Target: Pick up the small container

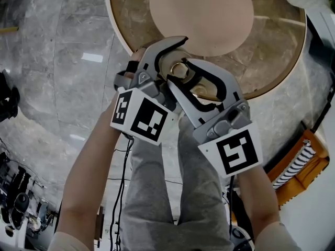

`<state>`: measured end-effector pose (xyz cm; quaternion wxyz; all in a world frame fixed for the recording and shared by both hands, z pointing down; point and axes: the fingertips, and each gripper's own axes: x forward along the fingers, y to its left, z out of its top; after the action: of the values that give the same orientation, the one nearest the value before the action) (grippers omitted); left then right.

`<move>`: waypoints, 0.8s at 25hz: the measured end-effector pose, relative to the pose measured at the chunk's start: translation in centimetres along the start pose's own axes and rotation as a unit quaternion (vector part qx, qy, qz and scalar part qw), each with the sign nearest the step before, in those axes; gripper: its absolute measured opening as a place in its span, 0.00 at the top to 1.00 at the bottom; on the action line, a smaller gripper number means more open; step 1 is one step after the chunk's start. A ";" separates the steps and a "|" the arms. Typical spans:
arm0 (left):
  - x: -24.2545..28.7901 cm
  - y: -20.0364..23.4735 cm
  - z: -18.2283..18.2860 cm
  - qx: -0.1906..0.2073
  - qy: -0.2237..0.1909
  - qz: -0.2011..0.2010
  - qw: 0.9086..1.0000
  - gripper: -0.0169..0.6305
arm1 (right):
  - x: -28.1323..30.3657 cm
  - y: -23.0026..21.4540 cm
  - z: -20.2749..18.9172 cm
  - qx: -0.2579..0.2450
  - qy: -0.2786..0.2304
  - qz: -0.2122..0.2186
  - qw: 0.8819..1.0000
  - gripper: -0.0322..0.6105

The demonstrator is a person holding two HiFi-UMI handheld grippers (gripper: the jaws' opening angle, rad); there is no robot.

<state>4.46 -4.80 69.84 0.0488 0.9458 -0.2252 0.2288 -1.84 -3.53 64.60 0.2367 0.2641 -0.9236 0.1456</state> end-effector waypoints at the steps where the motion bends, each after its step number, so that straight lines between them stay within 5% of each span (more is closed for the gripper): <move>1: 0.0 0.0 0.0 0.000 0.000 0.000 1.000 0.45 | 0.0 0.0 0.0 -0.004 -0.004 0.001 1.000 0.74; 9: 0.1 0.1 0.0 -0.001 -0.001 0.004 1.000 0.45 | -0.1 -0.1 0.0 -0.026 -0.048 0.006 0.998 0.75; 20: 0.4 -0.6 0.1 -0.007 0.021 -0.009 1.000 0.45 | -0.8 -0.2 -0.3 -0.025 -0.034 -0.001 0.999 0.75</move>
<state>5.11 -4.47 69.94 0.0617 0.9425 -0.2174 0.2462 -1.02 -3.21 64.40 0.2120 0.2636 -0.9342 0.1131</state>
